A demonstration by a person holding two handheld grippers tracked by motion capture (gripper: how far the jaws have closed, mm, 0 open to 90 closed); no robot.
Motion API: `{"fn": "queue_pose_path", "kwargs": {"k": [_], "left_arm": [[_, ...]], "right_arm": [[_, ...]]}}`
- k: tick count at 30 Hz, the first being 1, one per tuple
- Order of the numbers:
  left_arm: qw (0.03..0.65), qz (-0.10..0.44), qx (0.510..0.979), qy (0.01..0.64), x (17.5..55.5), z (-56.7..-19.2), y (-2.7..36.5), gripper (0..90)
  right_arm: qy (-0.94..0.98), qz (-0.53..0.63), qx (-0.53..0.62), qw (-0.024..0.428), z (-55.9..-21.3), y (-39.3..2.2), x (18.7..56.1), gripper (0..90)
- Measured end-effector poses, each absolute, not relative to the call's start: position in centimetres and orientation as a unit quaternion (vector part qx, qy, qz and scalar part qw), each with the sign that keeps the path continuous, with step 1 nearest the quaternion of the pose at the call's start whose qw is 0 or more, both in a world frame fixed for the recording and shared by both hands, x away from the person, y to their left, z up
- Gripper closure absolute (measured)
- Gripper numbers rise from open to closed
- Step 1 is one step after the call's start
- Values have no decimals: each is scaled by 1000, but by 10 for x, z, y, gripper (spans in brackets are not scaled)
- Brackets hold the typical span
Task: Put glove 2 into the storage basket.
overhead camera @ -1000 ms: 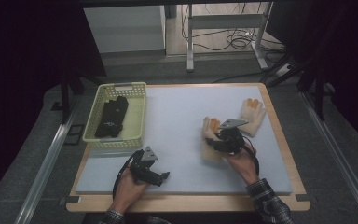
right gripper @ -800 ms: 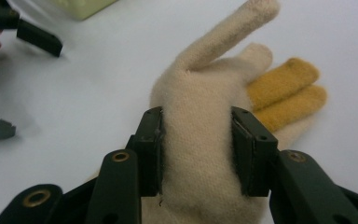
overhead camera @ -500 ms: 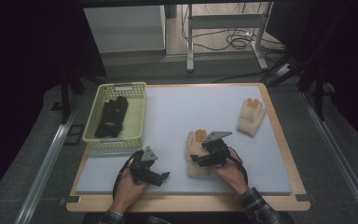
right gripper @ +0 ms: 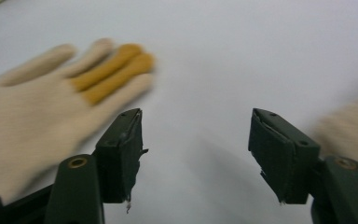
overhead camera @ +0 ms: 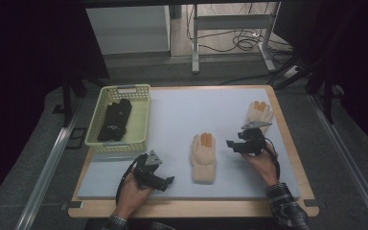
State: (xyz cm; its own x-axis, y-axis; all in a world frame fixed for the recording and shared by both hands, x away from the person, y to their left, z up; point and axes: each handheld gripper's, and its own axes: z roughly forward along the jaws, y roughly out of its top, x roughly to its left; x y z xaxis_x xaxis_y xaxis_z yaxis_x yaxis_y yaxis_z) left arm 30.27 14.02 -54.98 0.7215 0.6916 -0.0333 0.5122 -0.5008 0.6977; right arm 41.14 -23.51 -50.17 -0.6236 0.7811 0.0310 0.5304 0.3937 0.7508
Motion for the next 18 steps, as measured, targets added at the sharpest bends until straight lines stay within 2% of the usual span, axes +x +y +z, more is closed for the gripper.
{"fn": "queue_pose_path", "kwargs": {"k": [6, 13, 16, 18], "left_arm": [[355, 126, 857, 351, 303, -550, 140, 10], [355, 126, 857, 351, 303, -550, 140, 10], [355, 126, 857, 351, 303, -550, 140, 10], [355, 126, 857, 351, 303, -550, 140, 10]], "right_arm": [[803, 370, 425, 193, -491, -263, 426, 466], [791, 352, 452, 215, -493, -282, 442, 474], [781, 353, 465, 221, -496, -292, 450, 568], [774, 354, 474, 225, -496, -297, 455, 574]]}}
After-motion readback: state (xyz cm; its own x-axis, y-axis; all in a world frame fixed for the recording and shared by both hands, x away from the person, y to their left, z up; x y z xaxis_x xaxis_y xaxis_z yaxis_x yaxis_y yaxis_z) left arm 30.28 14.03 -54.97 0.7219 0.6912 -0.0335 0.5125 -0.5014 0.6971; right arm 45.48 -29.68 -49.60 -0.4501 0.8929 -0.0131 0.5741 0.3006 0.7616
